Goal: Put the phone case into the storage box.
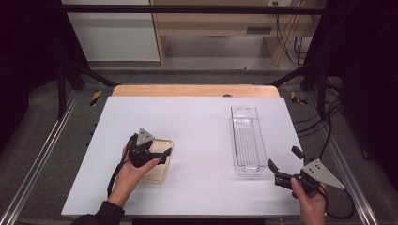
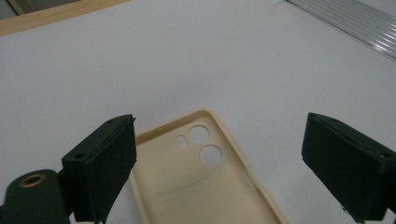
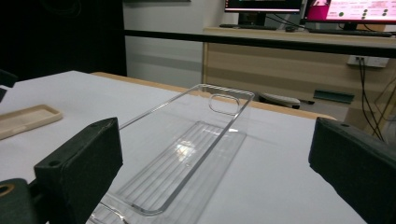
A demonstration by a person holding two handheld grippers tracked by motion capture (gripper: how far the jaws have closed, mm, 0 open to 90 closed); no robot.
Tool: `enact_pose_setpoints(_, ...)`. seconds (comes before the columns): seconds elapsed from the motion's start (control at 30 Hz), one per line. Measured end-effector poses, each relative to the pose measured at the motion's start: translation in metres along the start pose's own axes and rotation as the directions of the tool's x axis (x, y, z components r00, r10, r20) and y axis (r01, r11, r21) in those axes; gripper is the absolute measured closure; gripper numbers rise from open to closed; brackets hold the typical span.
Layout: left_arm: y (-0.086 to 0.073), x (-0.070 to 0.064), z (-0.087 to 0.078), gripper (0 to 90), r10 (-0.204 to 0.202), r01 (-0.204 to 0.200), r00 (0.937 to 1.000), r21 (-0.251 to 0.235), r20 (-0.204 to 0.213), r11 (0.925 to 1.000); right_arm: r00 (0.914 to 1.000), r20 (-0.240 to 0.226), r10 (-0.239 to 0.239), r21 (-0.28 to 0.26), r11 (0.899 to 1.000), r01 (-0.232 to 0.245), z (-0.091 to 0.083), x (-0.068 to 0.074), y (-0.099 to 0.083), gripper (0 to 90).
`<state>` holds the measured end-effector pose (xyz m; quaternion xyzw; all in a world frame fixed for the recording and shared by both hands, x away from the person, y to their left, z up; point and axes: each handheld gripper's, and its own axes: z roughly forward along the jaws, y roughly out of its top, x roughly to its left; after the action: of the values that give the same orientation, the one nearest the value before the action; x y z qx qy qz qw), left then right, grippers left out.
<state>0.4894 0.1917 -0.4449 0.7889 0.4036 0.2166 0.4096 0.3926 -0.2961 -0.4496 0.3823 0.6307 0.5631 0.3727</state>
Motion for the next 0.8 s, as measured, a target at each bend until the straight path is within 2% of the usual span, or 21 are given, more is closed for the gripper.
enact_pose_setpoints(0.1,0.0,-0.001,0.001,11.2,-0.002,0.002,1.0,0.009,0.004,1.0,1.0,-0.009,-0.004,0.004,1.0,0.004,0.001,0.001,0.0,3.2)
enact_pose_setpoints(0.33,0.004,-0.002,0.001,23.2,-0.009,0.01,0.9999,0.029,-0.013,0.9995,0.9993,-0.036,-0.01,0.001,1.0,0.01,0.001,0.004,0.0,3.5)
enact_pose_setpoints(0.37,0.005,-0.001,0.001,29.1,-0.009,0.009,0.9998,0.032,-0.018,0.9995,0.9989,-0.044,-0.012,0.0,1.0,0.012,0.002,0.006,0.001,3.6)
enact_pose_setpoints(0.43,0.005,-0.001,0.003,35.0,-0.015,0.016,0.9995,0.032,-0.028,0.9994,0.9986,-0.05,-0.019,0.002,1.0,0.019,0.003,0.007,0.0,3.6)
enact_pose_setpoints(0.53,0.005,0.002,0.007,45.9,-0.019,0.021,0.9993,0.06,-0.031,0.9979,0.9981,-0.057,-0.026,0.001,1.0,0.026,0.005,0.008,0.0,3.7)
enact_pose_setpoints(0.63,0.005,0.001,0.009,52.6,-0.025,0.027,0.9993,0.07,-0.027,0.9972,0.998,-0.059,-0.024,0.005,1.0,0.024,0.006,0.01,0.0,3.8)
enact_pose_setpoints(0.7,0.006,0.001,0.013,65.3,-0.033,0.035,0.999,0.081,-0.029,0.9961,0.9978,-0.063,-0.022,0.006,1.0,0.023,0.006,0.011,0.0,4.1)
enact_pose_setpoints(0.77,0.007,0.001,0.016,71.5,-0.036,0.039,0.999,0.098,-0.027,0.9944,0.9974,-0.066,-0.027,0.002,1.0,0.027,0.007,0.012,0.0,4.3)
enact_pose_setpoints(0.8,0.008,0.001,0.018,71.5,-0.027,0.03,0.9991,0.103,-0.034,0.9942,0.9971,-0.07,-0.029,-0.001,1.0,0.029,0.007,0.013,0.001,4.4)
